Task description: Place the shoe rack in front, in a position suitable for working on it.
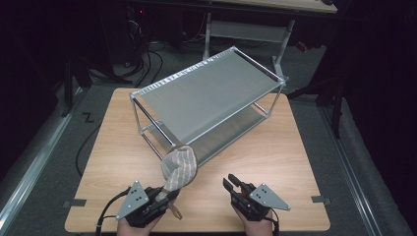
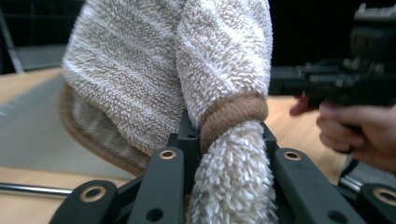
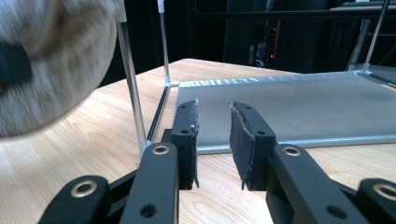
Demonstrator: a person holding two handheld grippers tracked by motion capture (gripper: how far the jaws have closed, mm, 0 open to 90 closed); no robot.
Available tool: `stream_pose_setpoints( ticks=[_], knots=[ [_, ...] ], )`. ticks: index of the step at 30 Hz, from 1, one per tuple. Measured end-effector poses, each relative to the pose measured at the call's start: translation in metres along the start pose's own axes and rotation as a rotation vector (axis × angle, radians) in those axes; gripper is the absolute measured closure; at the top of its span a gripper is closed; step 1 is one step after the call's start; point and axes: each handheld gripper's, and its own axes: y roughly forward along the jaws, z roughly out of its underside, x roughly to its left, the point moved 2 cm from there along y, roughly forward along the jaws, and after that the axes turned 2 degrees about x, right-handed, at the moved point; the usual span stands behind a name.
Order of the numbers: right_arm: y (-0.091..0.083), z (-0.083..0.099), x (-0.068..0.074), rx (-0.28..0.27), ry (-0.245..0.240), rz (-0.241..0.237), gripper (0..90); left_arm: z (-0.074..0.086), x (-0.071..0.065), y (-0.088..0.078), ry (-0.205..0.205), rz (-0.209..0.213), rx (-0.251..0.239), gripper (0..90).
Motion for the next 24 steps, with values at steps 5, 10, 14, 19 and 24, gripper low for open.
stream_pose_setpoints(
  ticks=[5,10,14,19,24],
  knots=[
    [-0.002,-0.001,-0.003,-0.008,-0.001,0.005,71.9,0.007,-0.012,0.029,0.002,0.039,0.069,72.9],
    [-0.003,-0.002,-0.006,-0.012,0.015,0.011,71.9,0.014,-0.017,0.050,0.008,0.023,0.086,72.9],
    [-0.008,-0.003,-0.008,-0.024,0.009,0.018,71.9,0.019,-0.006,0.061,-0.025,-0.060,0.066,73.2],
    [-0.010,-0.003,-0.008,-0.023,0.018,0.022,71.9,0.022,0.005,0.061,-0.047,-0.116,0.068,73.4],
    [-0.009,-0.003,-0.008,-0.023,0.014,0.021,71.9,0.027,0.014,0.054,-0.072,-0.142,0.072,73.5]
  ],
)
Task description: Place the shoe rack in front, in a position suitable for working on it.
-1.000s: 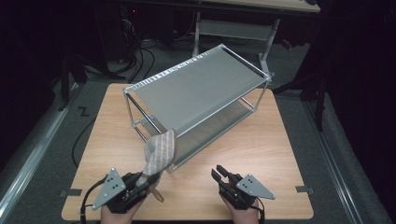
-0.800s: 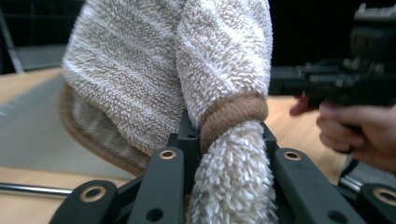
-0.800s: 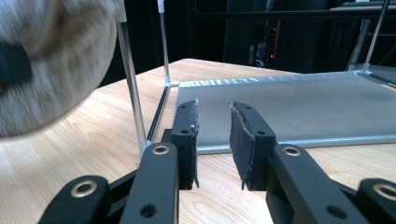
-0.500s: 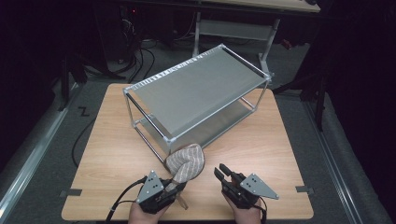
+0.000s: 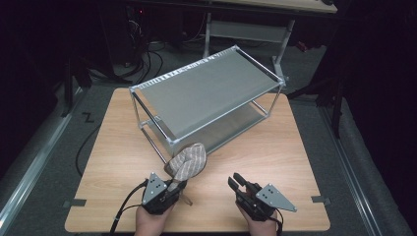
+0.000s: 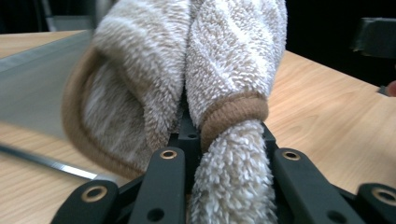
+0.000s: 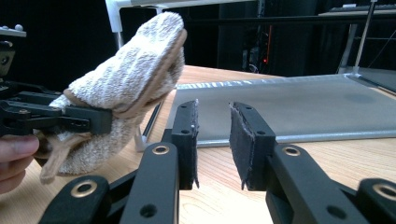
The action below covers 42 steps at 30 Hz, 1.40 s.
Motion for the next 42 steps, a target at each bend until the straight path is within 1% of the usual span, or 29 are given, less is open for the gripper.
stream_pose_setpoints(
  ticks=[3,6,7,9,10,11,12,14,15,16,17,18,19,20,21,22,23,25,27,28,29,30,31,32,34,36,39,40,42],
  knots=[
    [0.002,0.001,-0.001,0.003,-0.003,-0.001,71.9,0.009,0.013,-0.007,-0.020,-0.039,0.010,73.5],
    [0.003,0.001,0.000,0.008,0.001,0.002,71.9,0.012,0.018,-0.010,-0.036,-0.047,0.012,73.6],
    [0.003,0.001,0.001,0.009,-0.004,-0.004,71.9,0.012,0.017,-0.012,-0.041,-0.036,0.014,73.6],
    [0.004,0.001,0.002,0.009,-0.005,-0.004,71.9,0.010,0.012,-0.010,-0.032,-0.016,0.020,73.6],
    [0.004,0.001,0.002,0.009,-0.005,-0.004,71.9,0.010,0.012,-0.010,-0.032,-0.016,0.020,73.5],
    [0.004,0.001,0.002,0.011,-0.005,-0.007,71.9,0.008,0.006,-0.005,-0.031,0.009,0.023,73.5],
    [0.004,0.001,0.002,0.011,-0.005,-0.007,71.9,0.008,0.006,-0.005,-0.031,0.009,0.023,73.5],
    [0.005,0.001,0.002,0.011,-0.003,-0.007,71.9,0.003,-0.002,0.007,-0.030,0.037,0.025,73.5],
    [0.005,0.001,0.002,0.010,-0.004,-0.004,71.9,0.000,-0.002,0.012,-0.025,0.041,0.025,73.5],
    [0.005,0.001,0.002,0.010,-0.004,-0.004,71.9,0.000,-0.002,0.012,-0.025,0.041,0.025,73.5],
    [0.004,0.001,0.002,0.007,-0.003,-0.003,72.0,-0.005,-0.002,0.021,-0.035,0.036,0.024,73.5],
    [0.004,0.000,0.002,0.007,-0.002,-0.002,72.0,-0.005,-0.002,0.021,-0.035,0.036,0.024,73.5],
    [0.003,0.000,0.001,0.003,-0.003,-0.002,72.0,-0.011,-0.001,0.032,-0.030,0.027,0.024,73.5],
    [0.002,0.000,0.001,0.001,-0.004,-0.001,72.0,-0.011,-0.001,0.032,-0.030,0.027,0.024,73.5],
    [0.001,-0.001,0.001,-0.003,-0.008,-0.002,71.9,-0.016,0.000,0.041,-0.027,0.007,0.017,73.6],
    [0.001,-0.001,0.001,-0.003,-0.008,-0.002,71.9,-0.016,0.000,0.041,-0.027,0.007,0.017,73.6],
    [0.000,-0.001,0.000,-0.003,0.001,-0.001,72.0,-0.017,0.004,0.044,-0.046,-0.015,0.007,73.6],
    [0.000,0.000,-0.001,-0.002,0.002,-0.001,72.0,-0.017,0.009,0.045,-0.056,-0.037,0.001,73.7],
    [0.001,0.000,-0.002,-0.001,0.004,-0.002,72.0,-0.016,0.015,0.042,-0.064,-0.061,-0.008,73.8],
    [0.001,0.000,-0.003,0.000,0.003,-0.001,72.0,-0.016,0.015,0.042,-0.064,-0.061,-0.008,73.8],
    [0.002,0.000,-0.003,0.000,0.001,-0.001,72.0,-0.015,0.020,0.038,-0.068,-0.078,-0.014,73.8],
    [0.002,0.000,-0.003,0.000,0.001,-0.001,72.0,-0.015,0.020,0.038,-0.068,-0.078,-0.014,73.9],
    [0.002,0.000,-0.002,0.000,0.002,0.002,71.9,-0.015,0.025,0.032,-0.078,-0.101,-0.027,73.9],
    [0.002,0.000,-0.002,0.000,0.002,0.002,71.9,-0.015,0.025,0.032,-0.078,-0.101,-0.027,74.0],
    [0.002,0.000,-0.001,0.002,-0.004,0.000,72.0,-0.012,0.034,0.024,-0.088,-0.132,-0.036,74.0],
    [0.003,0.000,0.000,0.004,-0.008,-0.004,72.0,-0.010,0.039,0.018,-0.100,-0.146,-0.034,74.3],
    [0.003,0.000,0.002,0.002,-0.015,-0.009,72.0,-0.006,0.042,0.009,-0.095,-0.165,-0.035,74.3],
    [0.002,-0.001,0.002,0.001,-0.012,-0.007,72.0,-0.006,0.042,0.009,-0.095,-0.165,-0.035,74.3],
    [0.001,-0.001,0.001,-0.001,-0.007,-0.007,72.0,-0.002,0.046,0.002,-0.100,-0.182,-0.031,74.3]
  ],
)
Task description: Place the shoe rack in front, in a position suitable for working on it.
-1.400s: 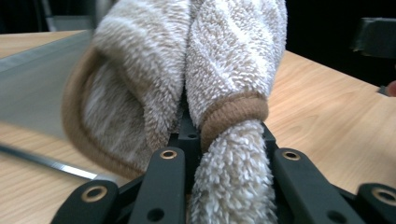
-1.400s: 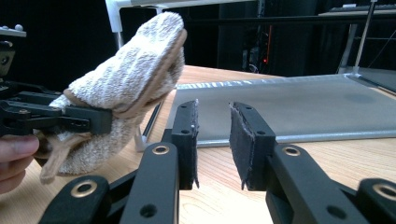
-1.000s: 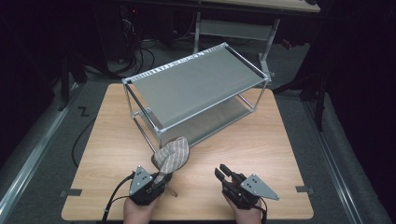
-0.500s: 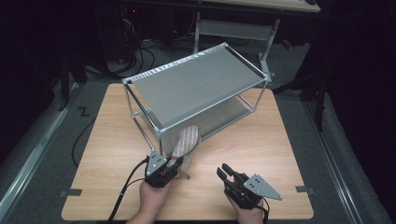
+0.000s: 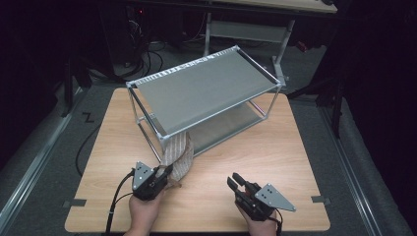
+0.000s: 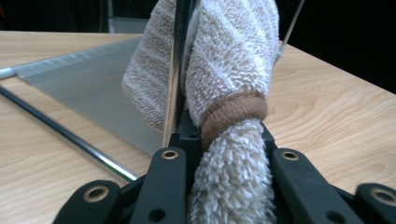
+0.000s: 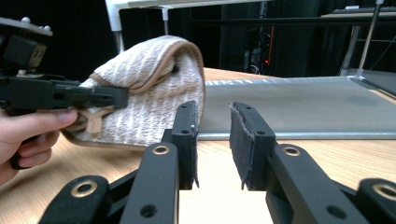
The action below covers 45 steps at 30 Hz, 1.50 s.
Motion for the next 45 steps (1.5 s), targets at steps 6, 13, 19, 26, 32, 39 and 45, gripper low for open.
stream_pose_setpoints(
  ticks=[6,13,19,26,32,39,45],
  knots=[
    [0.000,0.000,0.001,-0.001,-0.008,0.000,72.0,0.004,0.012,-0.010,0.000,-0.027,0.009,74.3],
    [0.000,0.000,0.001,0.002,-0.007,0.003,72.0,0.005,0.031,-0.027,0.019,-0.063,0.038,74.3],
    [0.001,0.001,0.001,0.006,-0.007,0.003,72.0,0.007,0.049,-0.041,0.013,-0.091,0.049,74.3],
    [0.004,0.002,0.001,0.015,-0.019,0.011,71.9,0.018,0.077,-0.054,-0.004,-0.129,0.092,74.3],
    [0.007,0.003,-0.005,0.025,-0.031,0.040,71.0,0.022,0.077,-0.058,-0.018,-0.121,0.077,74.1],
    [0.014,-0.008,-0.019,0.034,-0.050,0.142,63.4,0.019,0.071,-0.062,0.028,-0.088,0.045,73.1],
    [0.027,-0.023,-0.045,0.065,-0.069,0.258,58.0,0.019,0.072,-0.064,0.033,-0.058,0.032,72.6]
  ],
)
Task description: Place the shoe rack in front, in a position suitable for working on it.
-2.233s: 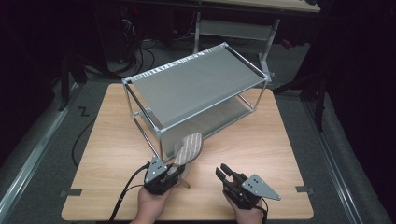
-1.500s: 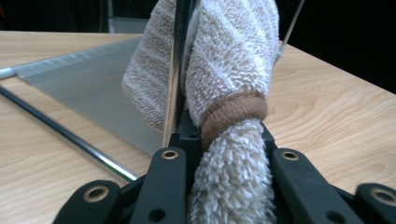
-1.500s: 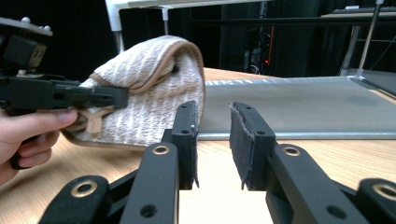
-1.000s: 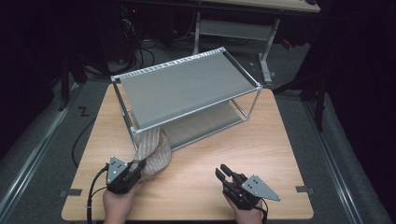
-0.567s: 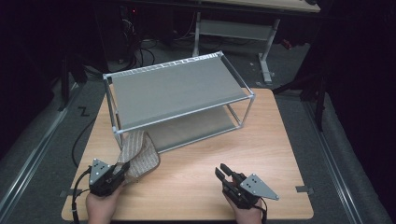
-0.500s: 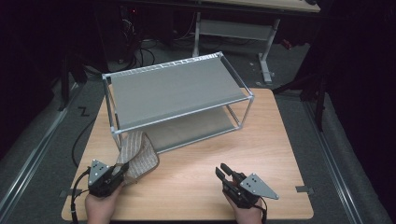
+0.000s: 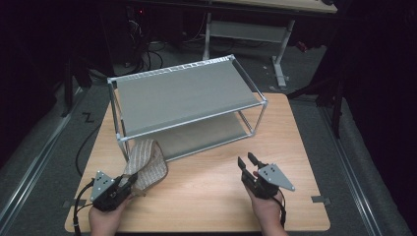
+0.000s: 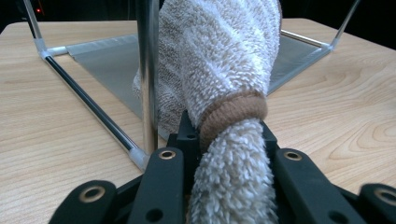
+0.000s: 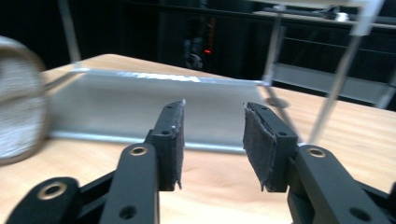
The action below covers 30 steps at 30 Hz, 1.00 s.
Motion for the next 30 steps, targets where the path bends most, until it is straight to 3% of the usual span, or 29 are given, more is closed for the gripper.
stream_pose_setpoints(
  ticks=[13,19,20,30],
  knots=[
    [0.061,-0.020,-0.055,0.031,0.037,0.135,56.7,-0.002,0.004,-0.009,-0.020,0.005,-0.029,72.3],
    [0.080,-0.021,-0.072,0.059,0.026,0.180,56.8,-0.003,0.002,-0.010,-0.014,0.018,-0.036,72.2],
    [0.088,-0.021,-0.081,0.071,0.038,0.200,56.8,-0.003,0.001,-0.010,-0.016,0.024,-0.040,72.2],
    [0.117,-0.017,-0.109,0.094,0.064,0.255,59.6,-0.005,-0.005,-0.010,-0.013,0.054,-0.042,72.1]
  ],
)
